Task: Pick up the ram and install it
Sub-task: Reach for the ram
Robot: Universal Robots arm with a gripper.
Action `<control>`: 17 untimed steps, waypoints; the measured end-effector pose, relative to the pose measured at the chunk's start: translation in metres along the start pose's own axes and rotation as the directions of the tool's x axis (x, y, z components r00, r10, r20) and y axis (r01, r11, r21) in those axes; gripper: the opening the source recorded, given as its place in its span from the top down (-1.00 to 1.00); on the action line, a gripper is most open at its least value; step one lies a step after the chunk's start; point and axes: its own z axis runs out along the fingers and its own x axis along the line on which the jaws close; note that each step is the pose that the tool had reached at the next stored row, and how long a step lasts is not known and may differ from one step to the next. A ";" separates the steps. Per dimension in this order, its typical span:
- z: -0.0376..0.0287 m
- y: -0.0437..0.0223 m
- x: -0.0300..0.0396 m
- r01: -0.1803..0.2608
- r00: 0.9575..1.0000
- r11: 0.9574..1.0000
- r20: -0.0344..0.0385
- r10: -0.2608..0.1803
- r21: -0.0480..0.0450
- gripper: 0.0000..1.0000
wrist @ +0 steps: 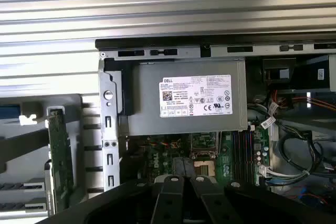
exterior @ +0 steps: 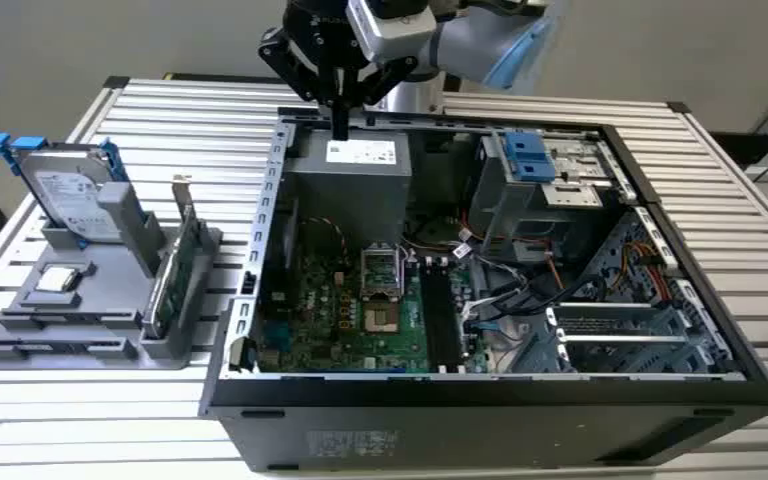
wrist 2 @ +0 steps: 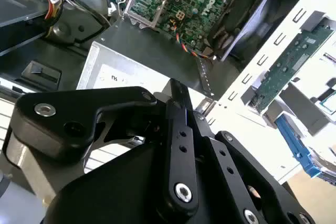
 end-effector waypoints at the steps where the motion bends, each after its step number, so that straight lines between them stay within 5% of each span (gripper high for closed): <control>1: 0.0000 0.0000 0.0000 0.000 1.000 1.000 0.000 0.000 0.000 1.00; 17: -0.0002 -0.0008 0.0079 0.000 1.000 1.000 0.000 0.000 0.000 1.00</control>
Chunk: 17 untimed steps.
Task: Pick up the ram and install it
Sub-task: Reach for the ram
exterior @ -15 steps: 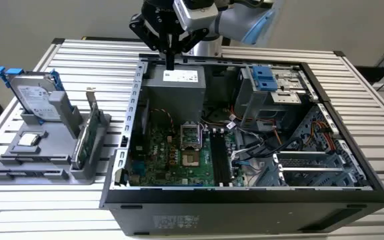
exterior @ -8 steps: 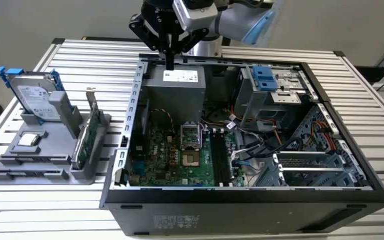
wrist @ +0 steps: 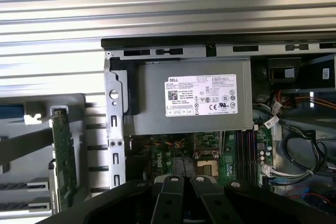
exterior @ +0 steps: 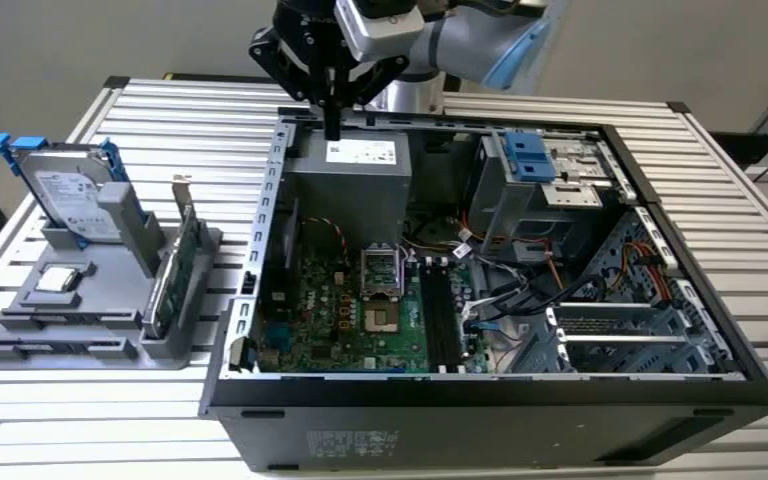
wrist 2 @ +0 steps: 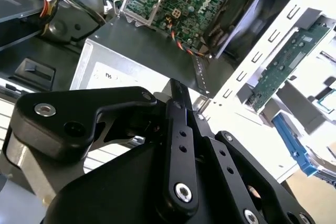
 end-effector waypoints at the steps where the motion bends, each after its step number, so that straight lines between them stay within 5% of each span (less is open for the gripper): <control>1: 0.0000 -0.0001 0.0010 0.000 1.000 1.000 0.000 0.000 0.000 1.00; 17: -0.0004 -0.0025 0.0198 0.001 1.000 1.000 0.000 -0.001 0.000 1.00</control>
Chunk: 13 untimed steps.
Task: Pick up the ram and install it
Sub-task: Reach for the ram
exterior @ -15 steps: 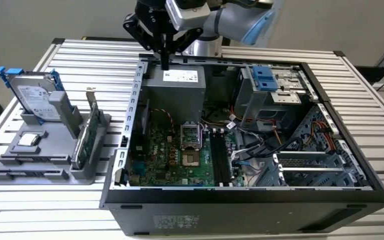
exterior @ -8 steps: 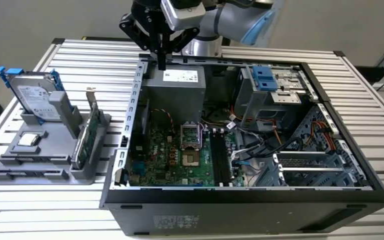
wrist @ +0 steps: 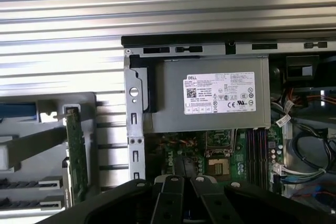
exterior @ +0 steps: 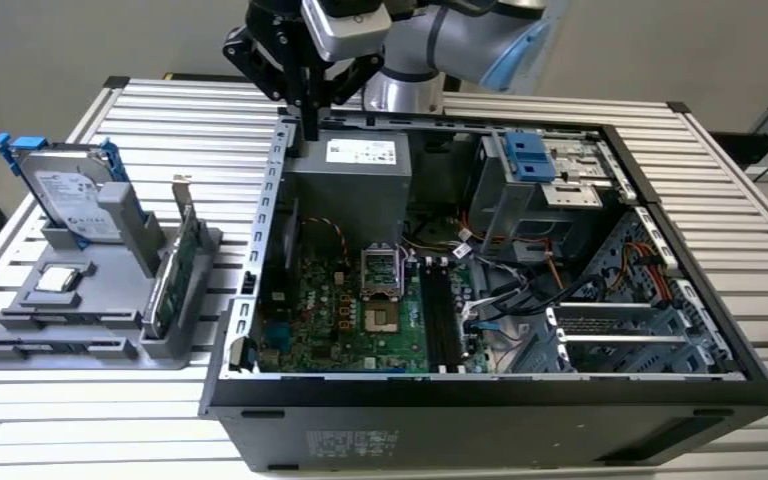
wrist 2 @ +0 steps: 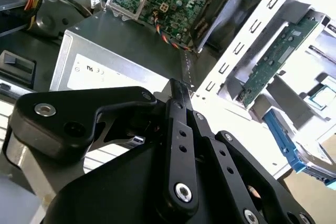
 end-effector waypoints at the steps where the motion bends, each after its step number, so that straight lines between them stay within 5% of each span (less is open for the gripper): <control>1: 0.0000 -0.0002 0.0014 0.000 1.000 1.000 0.000 0.000 0.000 1.00; 13: -0.0004 -0.0013 0.0143 0.000 1.000 1.000 0.000 0.000 0.000 1.00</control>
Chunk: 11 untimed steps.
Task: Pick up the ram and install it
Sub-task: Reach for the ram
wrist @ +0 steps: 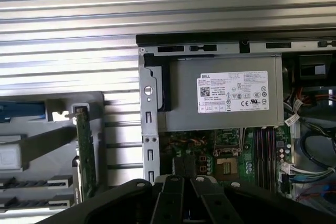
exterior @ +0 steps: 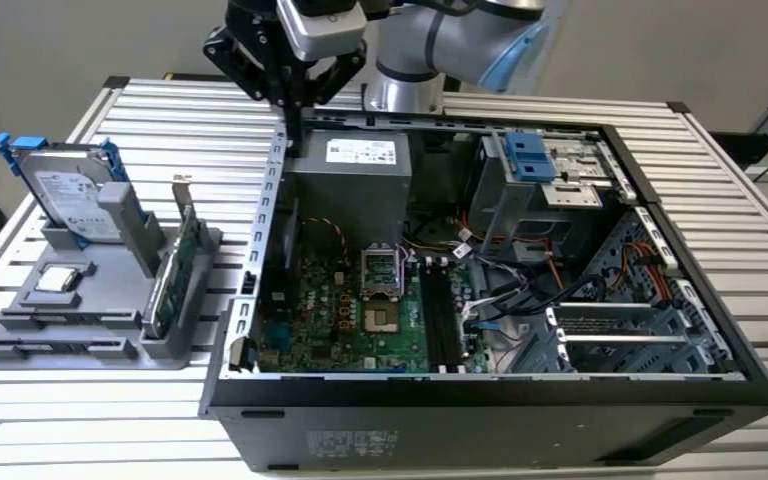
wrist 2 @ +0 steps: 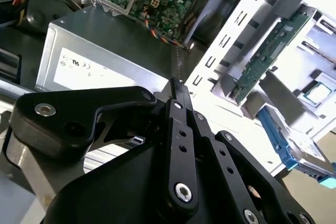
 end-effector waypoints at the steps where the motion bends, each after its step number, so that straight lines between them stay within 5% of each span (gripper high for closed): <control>1: 0.0000 -0.0001 0.0009 0.000 1.000 1.000 0.000 0.000 0.000 1.00; 11: -0.0002 -0.0008 0.0099 0.000 1.000 1.000 0.000 0.000 0.000 1.00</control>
